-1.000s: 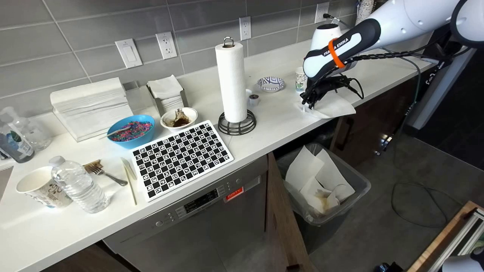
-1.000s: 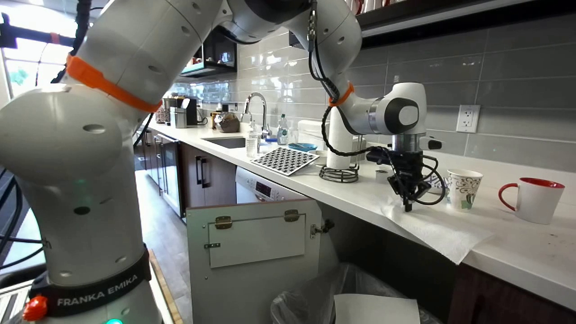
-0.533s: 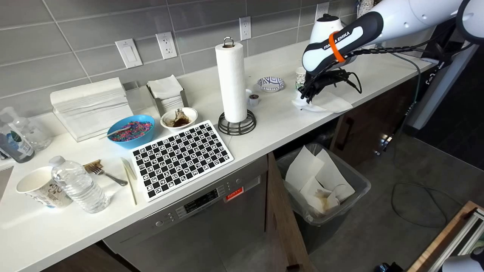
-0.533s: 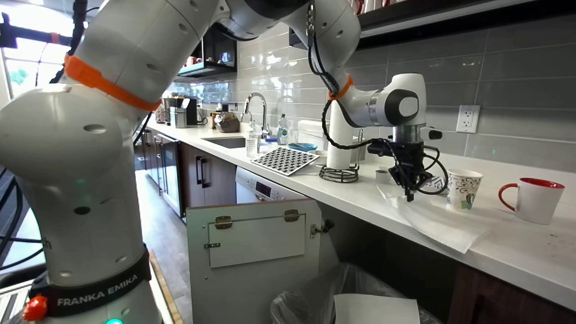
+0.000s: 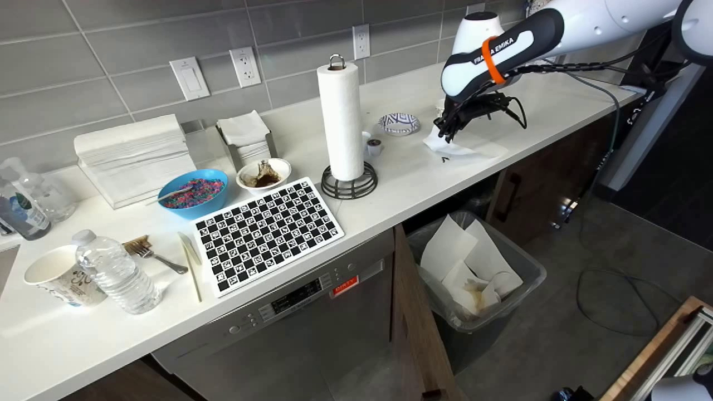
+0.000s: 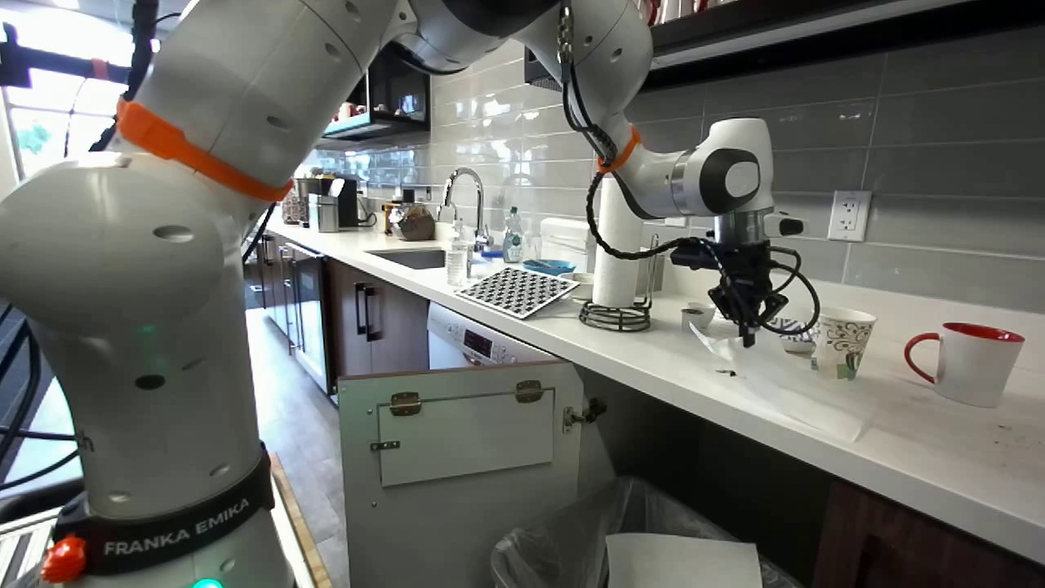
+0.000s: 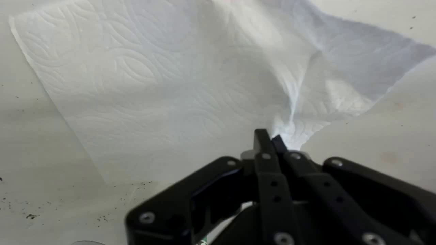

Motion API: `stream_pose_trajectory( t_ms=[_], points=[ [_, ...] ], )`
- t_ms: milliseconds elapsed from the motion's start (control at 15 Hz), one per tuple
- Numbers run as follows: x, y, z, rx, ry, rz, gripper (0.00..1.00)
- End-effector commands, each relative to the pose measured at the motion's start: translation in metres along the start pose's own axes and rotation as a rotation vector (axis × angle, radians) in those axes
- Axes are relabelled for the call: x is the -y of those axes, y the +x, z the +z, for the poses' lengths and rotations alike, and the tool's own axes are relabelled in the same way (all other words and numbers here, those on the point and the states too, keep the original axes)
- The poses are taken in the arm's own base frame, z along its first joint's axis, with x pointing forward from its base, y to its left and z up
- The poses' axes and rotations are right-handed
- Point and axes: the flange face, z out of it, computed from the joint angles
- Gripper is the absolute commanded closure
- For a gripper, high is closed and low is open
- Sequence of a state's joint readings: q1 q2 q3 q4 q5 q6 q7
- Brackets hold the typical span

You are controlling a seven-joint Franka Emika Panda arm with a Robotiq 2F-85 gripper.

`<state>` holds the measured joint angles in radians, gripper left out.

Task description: Use the white napkin to wipe the counter.

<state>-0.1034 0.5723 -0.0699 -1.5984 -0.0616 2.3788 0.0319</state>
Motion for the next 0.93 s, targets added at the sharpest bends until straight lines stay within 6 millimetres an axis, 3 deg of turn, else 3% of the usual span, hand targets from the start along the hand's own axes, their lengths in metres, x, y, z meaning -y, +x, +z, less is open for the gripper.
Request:
stream_pose_trajectory(
  t_ms=[0, 733, 867],
  points=[
    [0.001, 0.011, 0.020, -0.014, 0.017, -0.010, 1.00],
    [0.009, 0.021, 0.067, -0.081, 0.033, 0.008, 1.00],
    [0.013, 0.022, 0.065, -0.059, 0.041, 0.004, 1.00]
  ],
)
